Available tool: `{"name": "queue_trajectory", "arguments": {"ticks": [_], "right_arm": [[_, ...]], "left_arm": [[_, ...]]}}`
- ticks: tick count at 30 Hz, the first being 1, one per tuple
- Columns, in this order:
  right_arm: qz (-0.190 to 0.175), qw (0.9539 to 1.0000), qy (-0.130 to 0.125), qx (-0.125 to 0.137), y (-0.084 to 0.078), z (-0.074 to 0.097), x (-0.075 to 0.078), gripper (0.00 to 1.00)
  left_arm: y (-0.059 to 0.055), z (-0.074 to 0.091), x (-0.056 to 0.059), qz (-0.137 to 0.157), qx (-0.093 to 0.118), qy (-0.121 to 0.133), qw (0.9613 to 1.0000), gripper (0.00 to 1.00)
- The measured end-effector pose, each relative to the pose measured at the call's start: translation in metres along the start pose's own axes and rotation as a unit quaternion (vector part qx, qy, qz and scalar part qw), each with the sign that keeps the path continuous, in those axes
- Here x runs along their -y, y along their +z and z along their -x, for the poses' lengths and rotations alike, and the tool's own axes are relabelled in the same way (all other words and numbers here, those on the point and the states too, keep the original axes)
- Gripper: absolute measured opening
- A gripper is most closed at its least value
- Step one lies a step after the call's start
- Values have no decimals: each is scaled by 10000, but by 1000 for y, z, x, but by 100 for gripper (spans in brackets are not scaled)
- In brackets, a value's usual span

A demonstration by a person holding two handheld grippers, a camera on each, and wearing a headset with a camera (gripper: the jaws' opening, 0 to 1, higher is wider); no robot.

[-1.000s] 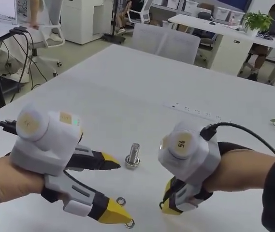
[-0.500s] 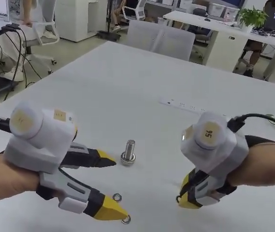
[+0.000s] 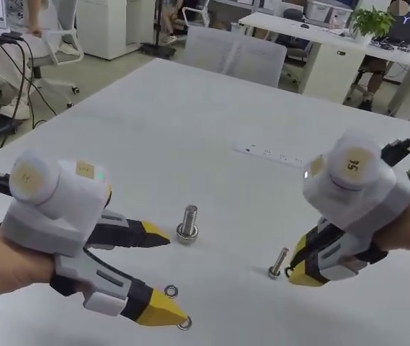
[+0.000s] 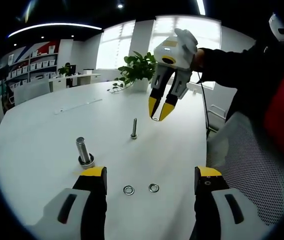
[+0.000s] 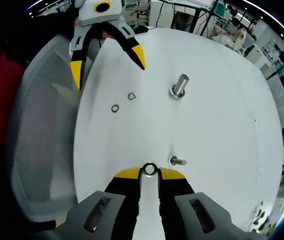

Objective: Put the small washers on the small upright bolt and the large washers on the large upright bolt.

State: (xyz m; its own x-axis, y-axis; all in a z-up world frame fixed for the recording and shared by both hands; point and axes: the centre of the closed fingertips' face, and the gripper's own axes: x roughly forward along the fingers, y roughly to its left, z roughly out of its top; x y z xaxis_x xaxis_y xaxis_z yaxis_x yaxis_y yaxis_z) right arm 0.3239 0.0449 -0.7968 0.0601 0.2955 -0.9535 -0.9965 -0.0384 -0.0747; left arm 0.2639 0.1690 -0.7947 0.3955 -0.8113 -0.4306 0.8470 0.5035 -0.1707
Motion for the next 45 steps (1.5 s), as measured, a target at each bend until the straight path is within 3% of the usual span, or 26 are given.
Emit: {"name": "queue_trajectory", "arguments": {"ticks": [7, 17, 26, 45], "right_arm": [[-20, 9998, -185, 27, 3, 9, 16, 14], [-30, 9996, -264, -22, 9, -1, 35, 14], [-20, 9997, -210, -108, 6, -10, 42, 14], [7, 9997, -81, -244, 1, -24, 43, 14]], "left_arm": [[-1, 1, 0, 8, 0, -4, 10000, 71], [-3, 2, -1, 42, -24, -15, 10000, 70], [-5, 2, 0, 72, -55, -36, 10000, 70], [-9, 2, -1, 125, -98, -51, 9999, 69]]}}
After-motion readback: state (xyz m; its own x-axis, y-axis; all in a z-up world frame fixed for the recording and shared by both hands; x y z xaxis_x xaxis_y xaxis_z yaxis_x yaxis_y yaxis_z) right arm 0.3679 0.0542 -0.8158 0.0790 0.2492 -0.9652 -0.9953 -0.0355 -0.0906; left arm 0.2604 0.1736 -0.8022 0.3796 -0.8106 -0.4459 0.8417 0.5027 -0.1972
